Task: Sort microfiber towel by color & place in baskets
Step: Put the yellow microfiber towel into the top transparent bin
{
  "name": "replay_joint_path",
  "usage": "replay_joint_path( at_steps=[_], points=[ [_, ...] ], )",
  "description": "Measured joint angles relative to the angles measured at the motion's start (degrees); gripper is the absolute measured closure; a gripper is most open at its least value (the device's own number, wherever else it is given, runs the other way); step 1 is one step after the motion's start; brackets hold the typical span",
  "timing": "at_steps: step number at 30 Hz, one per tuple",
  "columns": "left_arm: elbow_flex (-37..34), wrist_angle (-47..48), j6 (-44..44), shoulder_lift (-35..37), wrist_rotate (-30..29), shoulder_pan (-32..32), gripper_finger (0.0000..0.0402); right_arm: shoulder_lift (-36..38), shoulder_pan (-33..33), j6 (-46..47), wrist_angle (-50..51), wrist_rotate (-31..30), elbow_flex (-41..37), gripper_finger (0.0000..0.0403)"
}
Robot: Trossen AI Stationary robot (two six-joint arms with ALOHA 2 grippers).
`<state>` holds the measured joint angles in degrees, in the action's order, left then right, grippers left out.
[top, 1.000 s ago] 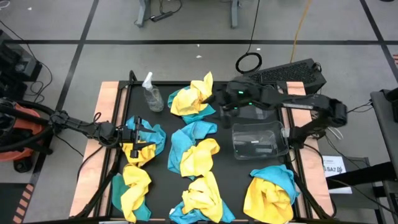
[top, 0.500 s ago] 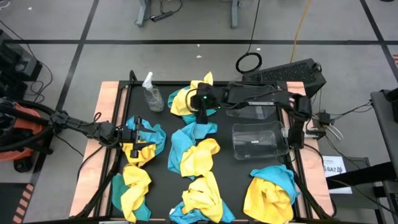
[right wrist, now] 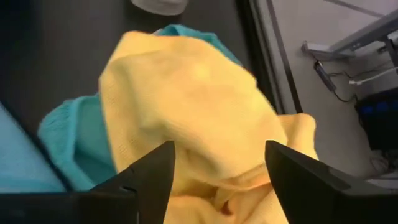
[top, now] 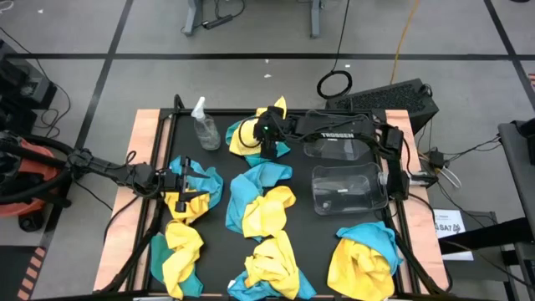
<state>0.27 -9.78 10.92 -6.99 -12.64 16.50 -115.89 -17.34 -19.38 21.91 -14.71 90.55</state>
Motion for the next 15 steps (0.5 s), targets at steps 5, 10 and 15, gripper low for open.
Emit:
replay_joint_path(
  at_steps=[5,10,15],
  points=[
    [0.0,0.0,0.0,0.0,0.0,0.0,0.0178,-1.3,-0.3,0.5,-1.5,0.0,-0.1,0.0185],
    [0.0,-0.1,0.0,-0.1,0.0,0.0,0.0178,-2.2,-0.3,0.5,-2.7,0.0,0.0,0.0189],
    [0.0,-0.1,0.0,-0.1,0.0,0.0,0.0178,-2.2,-0.3,0.4,-3.7,0.0,-0.1,0.0235]
  ],
)
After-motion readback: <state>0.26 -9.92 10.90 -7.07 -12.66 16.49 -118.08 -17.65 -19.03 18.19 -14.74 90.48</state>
